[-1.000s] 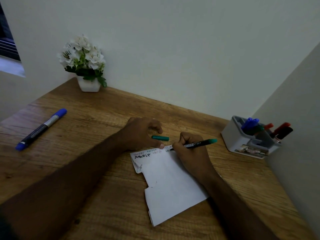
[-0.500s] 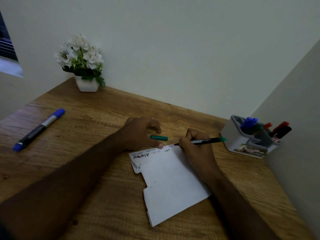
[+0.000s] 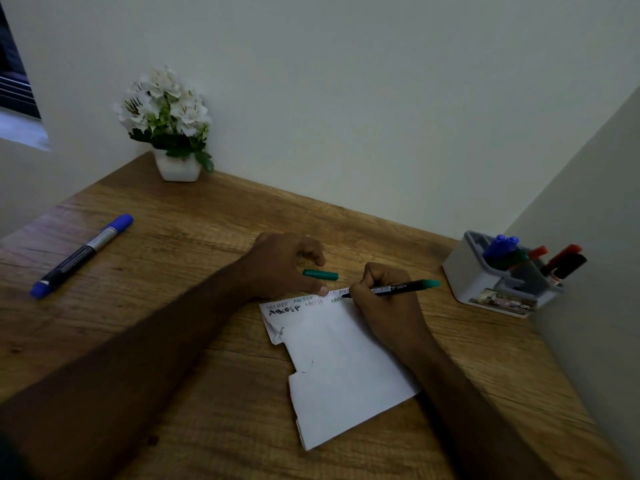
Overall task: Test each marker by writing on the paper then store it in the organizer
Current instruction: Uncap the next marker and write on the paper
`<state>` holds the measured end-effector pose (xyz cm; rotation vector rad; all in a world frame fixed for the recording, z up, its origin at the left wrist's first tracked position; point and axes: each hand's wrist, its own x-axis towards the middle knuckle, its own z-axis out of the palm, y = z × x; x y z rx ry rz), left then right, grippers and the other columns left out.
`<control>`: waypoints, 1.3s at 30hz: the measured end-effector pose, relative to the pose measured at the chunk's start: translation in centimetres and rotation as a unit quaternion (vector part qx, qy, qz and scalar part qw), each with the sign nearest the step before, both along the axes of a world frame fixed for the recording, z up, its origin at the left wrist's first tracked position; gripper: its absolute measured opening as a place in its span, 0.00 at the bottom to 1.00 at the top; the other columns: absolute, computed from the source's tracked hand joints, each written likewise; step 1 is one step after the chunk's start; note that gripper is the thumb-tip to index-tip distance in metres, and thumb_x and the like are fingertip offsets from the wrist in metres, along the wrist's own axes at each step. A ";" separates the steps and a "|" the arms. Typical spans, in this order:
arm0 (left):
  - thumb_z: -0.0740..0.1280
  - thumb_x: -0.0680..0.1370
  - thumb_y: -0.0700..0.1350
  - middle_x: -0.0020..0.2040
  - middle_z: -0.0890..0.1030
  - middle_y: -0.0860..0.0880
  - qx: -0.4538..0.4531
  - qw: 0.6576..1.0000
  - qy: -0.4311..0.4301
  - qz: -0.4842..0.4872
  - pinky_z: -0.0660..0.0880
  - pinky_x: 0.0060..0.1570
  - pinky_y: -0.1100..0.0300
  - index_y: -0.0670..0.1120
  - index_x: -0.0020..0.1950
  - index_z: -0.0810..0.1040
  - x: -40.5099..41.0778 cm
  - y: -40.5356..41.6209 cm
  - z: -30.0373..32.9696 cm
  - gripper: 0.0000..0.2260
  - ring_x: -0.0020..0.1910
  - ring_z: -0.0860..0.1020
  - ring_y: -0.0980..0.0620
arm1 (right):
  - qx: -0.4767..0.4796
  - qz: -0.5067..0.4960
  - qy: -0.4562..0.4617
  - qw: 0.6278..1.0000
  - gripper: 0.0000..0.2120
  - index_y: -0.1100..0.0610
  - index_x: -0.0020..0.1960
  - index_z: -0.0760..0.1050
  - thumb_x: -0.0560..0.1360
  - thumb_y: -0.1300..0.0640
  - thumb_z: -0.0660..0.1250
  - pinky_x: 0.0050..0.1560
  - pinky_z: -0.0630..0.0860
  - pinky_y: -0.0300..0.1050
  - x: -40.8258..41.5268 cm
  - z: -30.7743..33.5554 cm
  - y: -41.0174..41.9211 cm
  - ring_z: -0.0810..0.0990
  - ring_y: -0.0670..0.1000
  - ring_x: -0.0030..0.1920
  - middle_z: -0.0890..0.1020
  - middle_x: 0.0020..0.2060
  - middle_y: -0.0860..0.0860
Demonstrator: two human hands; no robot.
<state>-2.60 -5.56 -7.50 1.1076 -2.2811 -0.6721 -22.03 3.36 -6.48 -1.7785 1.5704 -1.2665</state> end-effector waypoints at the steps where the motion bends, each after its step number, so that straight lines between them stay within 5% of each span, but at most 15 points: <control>1: 0.65 0.56 0.74 0.63 0.78 0.60 0.000 1.000 0.001 -0.001 0.63 0.69 0.45 0.57 0.54 0.81 0.0 0.0 0.0 0.33 0.64 0.73 0.59 | -0.002 0.003 0.005 1.000 0.13 0.60 0.28 0.63 0.67 0.66 0.65 0.27 0.61 0.38 0.1 0.0 0.0 0.65 0.44 0.28 0.68 0.24 0.49; 7: 0.72 0.59 0.69 0.63 0.78 0.59 -0.010 1.000 0.005 0.005 0.58 0.70 0.51 0.55 0.55 0.81 0.0 0.3 0.1 0.29 0.65 0.74 0.58 | -0.001 0.011 0.012 1.000 0.16 0.54 0.27 0.62 0.66 0.66 0.66 0.27 0.60 0.36 0.0 0.0 0.1 0.63 0.42 0.26 0.67 0.22 0.45; 18: 0.66 0.55 0.74 0.62 0.79 0.59 0.008 1.000 0.005 0.004 0.64 0.70 0.46 0.57 0.54 0.80 -0.1 0.1 0.0 0.33 0.63 0.74 0.58 | -0.005 0.006 0.010 1.000 0.12 0.55 0.27 0.63 0.65 0.61 0.65 0.27 0.61 0.37 0.2 0.3 0.3 0.65 0.43 0.27 0.68 0.22 0.46; 27: 0.66 0.55 0.74 0.62 0.78 0.60 0.006 1.000 0.006 0.005 0.62 0.70 0.45 0.59 0.53 0.80 0.0 0.0 -0.2 0.32 0.64 0.74 0.58 | -0.003 -0.002 0.015 1.000 0.15 0.60 0.28 0.63 0.69 0.69 0.66 0.27 0.61 0.37 0.1 0.2 0.1 0.64 0.44 0.28 0.68 0.24 0.49; 31: 0.66 0.55 0.74 0.62 0.78 0.61 0.008 1.000 0.004 0.004 0.61 0.71 0.45 0.59 0.53 0.80 0.0 0.1 0.0 0.32 0.64 0.73 0.59 | -0.006 -0.020 -0.059 0.998 0.12 0.69 0.31 0.66 0.71 0.71 0.64 0.29 0.64 0.38 -0.4 0.6 0.5 0.67 0.48 0.29 0.71 0.26 0.56; 39: 0.66 0.55 0.74 0.63 0.78 0.59 0.011 1.000 0.013 0.001 0.63 0.70 0.44 0.57 0.54 0.80 0.0 0.3 0.0 0.33 0.64 0.74 0.57 | -0.002 0.005 -0.010 1.000 0.14 0.62 0.28 0.64 0.68 0.69 0.65 0.27 0.60 0.34 0.0 0.3 0.4 0.64 0.43 0.27 0.68 0.23 0.49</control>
